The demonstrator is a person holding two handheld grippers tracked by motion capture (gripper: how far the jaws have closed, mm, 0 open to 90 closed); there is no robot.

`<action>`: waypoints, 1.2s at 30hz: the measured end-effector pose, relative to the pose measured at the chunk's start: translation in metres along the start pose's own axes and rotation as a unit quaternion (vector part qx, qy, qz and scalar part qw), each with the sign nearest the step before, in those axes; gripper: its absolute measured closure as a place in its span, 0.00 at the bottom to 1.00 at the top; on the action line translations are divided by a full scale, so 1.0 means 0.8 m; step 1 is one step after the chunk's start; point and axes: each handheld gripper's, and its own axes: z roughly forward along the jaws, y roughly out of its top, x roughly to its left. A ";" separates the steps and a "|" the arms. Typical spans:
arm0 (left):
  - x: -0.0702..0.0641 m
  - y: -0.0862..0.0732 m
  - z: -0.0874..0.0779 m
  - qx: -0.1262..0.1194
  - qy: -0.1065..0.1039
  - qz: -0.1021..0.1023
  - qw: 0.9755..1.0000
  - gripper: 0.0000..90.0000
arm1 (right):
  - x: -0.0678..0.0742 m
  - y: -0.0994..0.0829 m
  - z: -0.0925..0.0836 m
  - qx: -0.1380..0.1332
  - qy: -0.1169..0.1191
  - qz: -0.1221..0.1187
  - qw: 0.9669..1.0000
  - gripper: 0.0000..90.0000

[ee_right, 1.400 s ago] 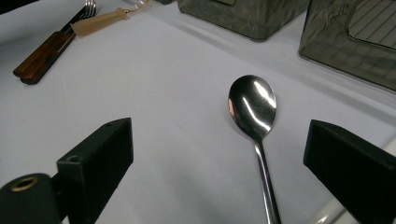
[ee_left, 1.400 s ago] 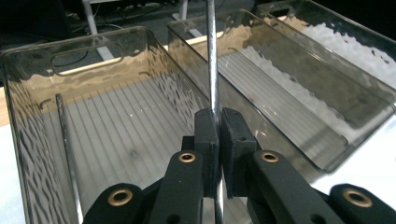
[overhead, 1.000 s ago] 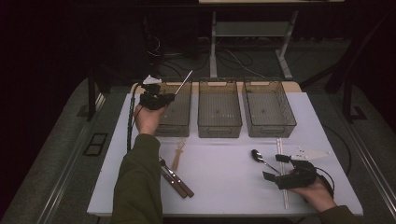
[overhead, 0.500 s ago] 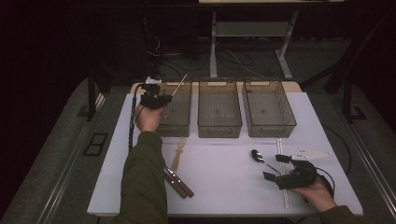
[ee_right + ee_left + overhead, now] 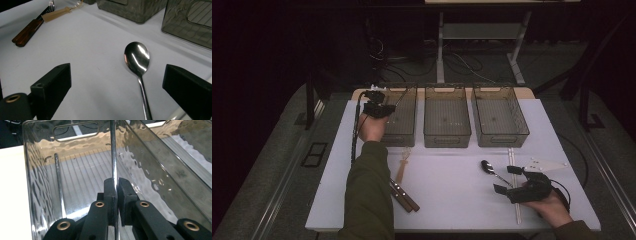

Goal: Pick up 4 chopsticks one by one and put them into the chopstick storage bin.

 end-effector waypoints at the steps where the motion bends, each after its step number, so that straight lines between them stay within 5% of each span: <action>1: 0.000 0.000 0.001 0.003 0.004 -0.001 1.000 0.94 | 0.000 0.000 0.000 0.000 0.000 0.000 1.000 0.09; 4: 0.000 0.001 0.002 0.003 0.015 -0.004 1.000 0.83 | 0.000 0.000 0.000 0.000 0.000 0.000 1.000 0.09; 12: 0.000 0.000 0.000 -0.007 0.002 0.003 1.000 0.66 | 0.000 0.000 0.000 0.001 0.001 0.000 1.000 0.09; 21: -0.006 -0.005 -0.012 -0.039 -0.037 0.036 0.998 0.54 | 0.001 0.000 0.001 0.002 0.000 -0.003 1.000 0.09; 36: -0.021 -0.018 -0.056 -0.029 -0.095 0.068 0.993 0.33 | 0.001 0.000 0.002 0.007 -0.003 -0.006 1.000 0.09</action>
